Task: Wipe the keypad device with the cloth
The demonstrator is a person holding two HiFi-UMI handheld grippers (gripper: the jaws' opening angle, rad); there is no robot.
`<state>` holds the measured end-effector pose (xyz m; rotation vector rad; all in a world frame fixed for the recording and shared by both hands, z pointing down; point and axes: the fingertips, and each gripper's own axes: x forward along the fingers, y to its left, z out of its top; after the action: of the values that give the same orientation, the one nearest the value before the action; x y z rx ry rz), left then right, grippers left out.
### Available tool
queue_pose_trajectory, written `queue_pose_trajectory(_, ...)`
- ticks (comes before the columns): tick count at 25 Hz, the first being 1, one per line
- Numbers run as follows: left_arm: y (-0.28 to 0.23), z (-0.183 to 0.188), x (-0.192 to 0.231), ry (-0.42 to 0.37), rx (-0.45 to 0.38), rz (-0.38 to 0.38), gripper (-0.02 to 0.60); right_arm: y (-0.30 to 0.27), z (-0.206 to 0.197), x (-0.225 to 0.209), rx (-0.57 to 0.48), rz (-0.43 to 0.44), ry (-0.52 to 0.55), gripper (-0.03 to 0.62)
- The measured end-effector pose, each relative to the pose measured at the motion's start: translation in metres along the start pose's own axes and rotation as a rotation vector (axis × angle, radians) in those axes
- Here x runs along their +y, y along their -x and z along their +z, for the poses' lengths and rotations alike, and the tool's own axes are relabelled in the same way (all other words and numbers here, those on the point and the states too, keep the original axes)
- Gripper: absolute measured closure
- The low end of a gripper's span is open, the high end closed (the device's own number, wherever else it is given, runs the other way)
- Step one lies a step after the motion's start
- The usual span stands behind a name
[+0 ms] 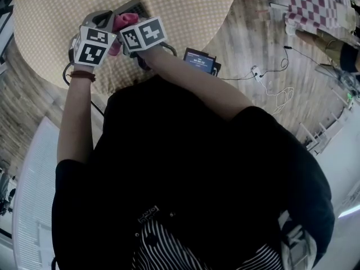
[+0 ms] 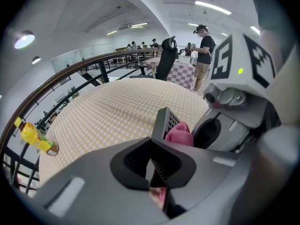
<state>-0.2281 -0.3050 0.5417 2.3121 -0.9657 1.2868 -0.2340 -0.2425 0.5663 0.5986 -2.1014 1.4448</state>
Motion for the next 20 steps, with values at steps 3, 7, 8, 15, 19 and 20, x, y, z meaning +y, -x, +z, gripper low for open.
queue_pose_trajectory(3, 0.001, 0.002, -0.002, -0.007, -0.011, 0.005, 0.578, -0.005, -0.018, -0.014, 0.046, 0.023, -0.116, 0.545)
queue_pose_trajectory(7, 0.000, -0.002, -0.001, 0.004, -0.025, 0.012, 0.578, -0.013, -0.041, -0.028, 0.105, -0.014, -0.109, 0.545)
queue_pose_trajectory(8, 0.000, -0.002, 0.000, 0.006, -0.029, 0.013, 0.578, -0.014, -0.045, -0.031, 0.113, -0.021, -0.110, 0.545)
queue_pose_trajectory(15, 0.005, -0.010, -0.002, 0.059, -0.056, 0.039, 0.578, -0.019, -0.064, -0.028, 0.136, -0.037, -0.097, 0.545)
queue_pose_trajectory(19, 0.022, -0.009, -0.001, 0.263, -0.170, 0.046, 0.578, 0.000, -0.049, -0.007, 0.102, -0.025, 0.059, 0.545)
queue_pose_trajectory(20, 0.029, -0.010, 0.000, 0.334, -0.208, 0.048, 0.578, 0.006, -0.044, -0.004, 0.080, -0.027, 0.078, 0.545)
